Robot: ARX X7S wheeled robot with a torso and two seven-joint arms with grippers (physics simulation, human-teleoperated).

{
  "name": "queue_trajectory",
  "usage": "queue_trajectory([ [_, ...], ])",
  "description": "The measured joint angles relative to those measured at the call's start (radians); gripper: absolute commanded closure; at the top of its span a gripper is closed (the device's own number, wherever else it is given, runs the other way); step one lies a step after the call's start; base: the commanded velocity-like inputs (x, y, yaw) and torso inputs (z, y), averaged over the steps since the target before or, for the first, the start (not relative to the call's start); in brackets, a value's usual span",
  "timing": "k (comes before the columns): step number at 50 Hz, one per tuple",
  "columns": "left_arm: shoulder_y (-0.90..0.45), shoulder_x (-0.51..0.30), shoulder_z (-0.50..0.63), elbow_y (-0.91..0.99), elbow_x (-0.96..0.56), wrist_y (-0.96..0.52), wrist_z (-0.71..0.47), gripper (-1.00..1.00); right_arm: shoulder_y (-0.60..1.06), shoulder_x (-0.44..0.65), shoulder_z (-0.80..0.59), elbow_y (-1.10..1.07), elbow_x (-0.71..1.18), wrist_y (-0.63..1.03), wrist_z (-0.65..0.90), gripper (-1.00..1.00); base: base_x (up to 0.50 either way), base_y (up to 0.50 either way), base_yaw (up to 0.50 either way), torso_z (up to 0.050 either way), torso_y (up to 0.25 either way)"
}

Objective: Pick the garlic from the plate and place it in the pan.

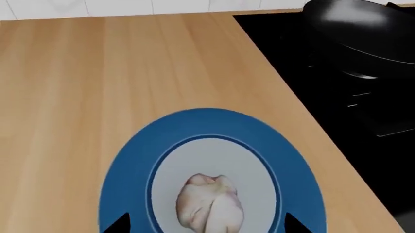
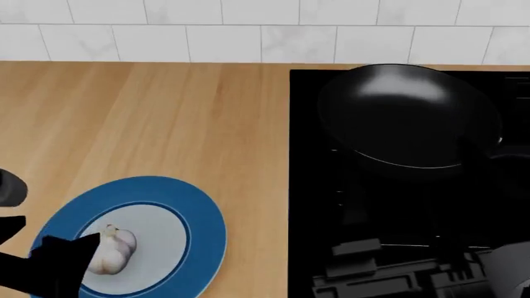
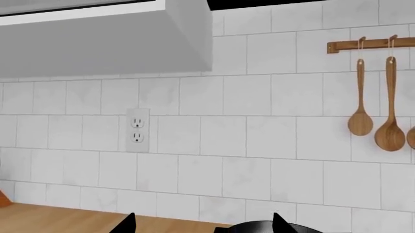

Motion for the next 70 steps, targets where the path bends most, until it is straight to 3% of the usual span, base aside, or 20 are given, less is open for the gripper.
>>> queue_trajectory([
  [11,-0.061,-0.015,0.074,-0.070,-0.051,-0.005,-0.055,-1.00,0.000,0.007,0.014,-0.010,0.033,0.005,0.021,-1.00,0.00,0.00,0.00,0.000,0.000],
  [24,-0.158,0.014,0.160,-0.179,0.008,-0.062,-0.009,-1.00,-0.013,0.008,0.015,-0.015,0.043,0.000,0.037,-1.00,0.00,0.00,0.00,0.000,0.000],
  [50,-0.182,0.054,0.243,-0.261,0.140,-0.090,0.109,-1.00,-0.039,0.030,0.037,-0.030,0.084,-0.006,0.068,-1.00,0.00,0.00,0.00,0.000,0.000],
  [70,-0.184,0.058,0.284,-0.275,0.154,-0.088,0.130,-1.00,-0.036,0.044,0.035,-0.039,0.113,-0.007,0.099,-1.00,0.00,0.00,0.00,0.000,0.000],
])
